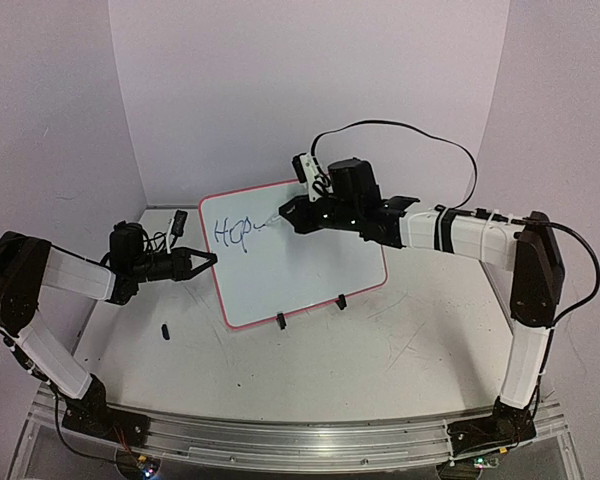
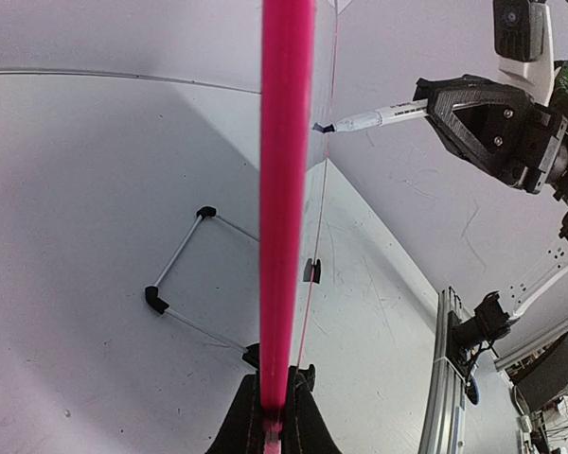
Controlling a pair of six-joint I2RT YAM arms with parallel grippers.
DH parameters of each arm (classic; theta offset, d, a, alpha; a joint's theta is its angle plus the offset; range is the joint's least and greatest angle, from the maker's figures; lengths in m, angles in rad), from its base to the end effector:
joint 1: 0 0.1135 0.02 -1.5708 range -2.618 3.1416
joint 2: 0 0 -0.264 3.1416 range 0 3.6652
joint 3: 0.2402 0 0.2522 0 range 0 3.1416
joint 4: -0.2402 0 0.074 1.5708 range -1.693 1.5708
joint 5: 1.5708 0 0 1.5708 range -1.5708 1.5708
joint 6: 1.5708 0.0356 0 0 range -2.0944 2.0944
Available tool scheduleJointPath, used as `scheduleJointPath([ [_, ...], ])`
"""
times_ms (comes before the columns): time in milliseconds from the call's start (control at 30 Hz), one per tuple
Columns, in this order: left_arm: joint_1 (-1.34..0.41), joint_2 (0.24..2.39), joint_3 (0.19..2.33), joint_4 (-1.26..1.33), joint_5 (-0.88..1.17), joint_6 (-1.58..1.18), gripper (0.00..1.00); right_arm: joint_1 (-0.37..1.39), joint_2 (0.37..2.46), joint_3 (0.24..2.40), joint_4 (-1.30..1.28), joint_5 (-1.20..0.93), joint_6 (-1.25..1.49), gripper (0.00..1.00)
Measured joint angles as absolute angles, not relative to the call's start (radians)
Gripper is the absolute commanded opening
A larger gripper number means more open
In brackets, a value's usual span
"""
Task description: Write a sentence on the whiteboard
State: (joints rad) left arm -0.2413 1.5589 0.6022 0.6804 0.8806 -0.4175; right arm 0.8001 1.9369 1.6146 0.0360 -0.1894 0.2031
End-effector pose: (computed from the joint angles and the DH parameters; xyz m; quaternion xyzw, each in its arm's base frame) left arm 0.2848 -0.0984 0.1855 0.1925 0.7415 -0.4982 0.4062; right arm 0.3229 0.3421 0.3086 -0.2886 0.7453 0.3531 0.4865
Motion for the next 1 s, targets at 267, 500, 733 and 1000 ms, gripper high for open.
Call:
scheduleJointPath([
  [267,-0.241,1.559,0.602,0.68,0.881,-0.418,0.0,0.78,1.922,1.613,0.036,-0.172,0.203,0.0],
  [500,-0.241,1.559,0.602,0.68,0.881,-0.417,0.0,0.778,1.922,1.618,0.033,-0.178,0.203,0.0],
  [733,-0.241,1.559,0.602,0.68,0.883,-0.417,0.0,0.781,1.942,1.66,0.029,-0.19,0.204,0.0],
  [1000,-0.241,1.559,0.602,0.68,0.883,-0.417,0.0,0.793,1.963,1.68,0.03,-0.211,0.212,0.0],
])
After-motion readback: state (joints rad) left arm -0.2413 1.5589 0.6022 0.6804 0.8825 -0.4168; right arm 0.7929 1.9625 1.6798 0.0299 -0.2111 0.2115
